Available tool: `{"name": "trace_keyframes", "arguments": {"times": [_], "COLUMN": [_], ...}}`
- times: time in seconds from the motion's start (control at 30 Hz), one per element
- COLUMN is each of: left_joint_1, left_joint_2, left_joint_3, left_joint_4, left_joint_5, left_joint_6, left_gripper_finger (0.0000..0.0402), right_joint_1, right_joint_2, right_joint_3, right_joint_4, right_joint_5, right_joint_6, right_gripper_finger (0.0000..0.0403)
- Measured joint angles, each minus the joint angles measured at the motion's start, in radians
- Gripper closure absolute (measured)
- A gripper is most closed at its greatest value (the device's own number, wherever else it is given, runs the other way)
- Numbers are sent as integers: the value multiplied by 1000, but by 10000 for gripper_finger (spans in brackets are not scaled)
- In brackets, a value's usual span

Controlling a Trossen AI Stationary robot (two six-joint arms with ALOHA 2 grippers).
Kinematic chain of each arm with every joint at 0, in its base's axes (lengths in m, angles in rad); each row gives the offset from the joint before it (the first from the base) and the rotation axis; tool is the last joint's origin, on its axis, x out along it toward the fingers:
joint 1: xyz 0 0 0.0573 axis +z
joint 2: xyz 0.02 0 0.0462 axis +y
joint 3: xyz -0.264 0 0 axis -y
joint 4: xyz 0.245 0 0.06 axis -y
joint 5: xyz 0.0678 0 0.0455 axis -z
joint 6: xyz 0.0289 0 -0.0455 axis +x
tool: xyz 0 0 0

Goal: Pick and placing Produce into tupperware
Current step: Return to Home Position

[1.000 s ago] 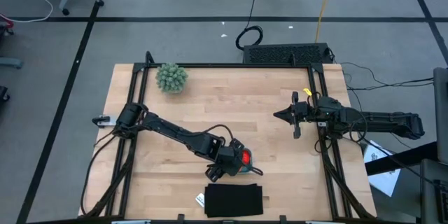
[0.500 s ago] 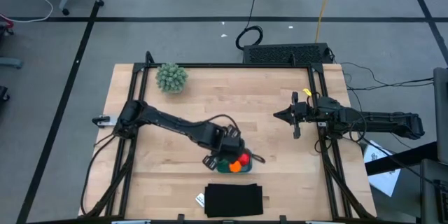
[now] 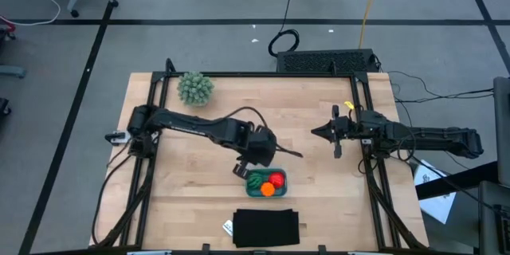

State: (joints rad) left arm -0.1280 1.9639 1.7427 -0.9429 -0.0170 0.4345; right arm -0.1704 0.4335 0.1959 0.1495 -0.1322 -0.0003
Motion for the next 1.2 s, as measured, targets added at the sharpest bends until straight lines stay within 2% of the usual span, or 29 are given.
{"name": "trace_keyframes", "arguments": {"times": [0.13,0.27,0.5,0.7,0.8,0.9,1.07,1.2], "left_joint_1": [1,-2,-59,-153,-157,-131,-94,-78], "left_joint_2": [-114,-263,-522,-698,-797,-877,-965,-1010], "left_joint_3": [-127,-306,-655,-940,-1067,-1191,-1375,-1484], "left_joint_4": [159,373,866,1148,1253,1384,1608,1712], "left_joint_5": [11,-54,-284,-605,-622,-590,-553,-557], "left_joint_6": [1,-43,-136,-136,-186,-238,-261,-272], "left_gripper_finger": [400,401,401,401,401,401,401,401], "right_joint_1": [2,2,2,3,3,3,3,3], "right_joint_2": [-16,-26,-27,-28,-28,-28,-28,-28], "right_joint_3": [0,0,0,0,0,0,0,0], "right_joint_4": [11,11,34,63,64,67,93,93], "right_joint_5": [-3,-3,-8,-61,-60,-61,-60,-56], "right_joint_6": [15,16,20,33,34,29,25,17], "right_gripper_finger": [403,403,403,403,403,403,403,403]}}
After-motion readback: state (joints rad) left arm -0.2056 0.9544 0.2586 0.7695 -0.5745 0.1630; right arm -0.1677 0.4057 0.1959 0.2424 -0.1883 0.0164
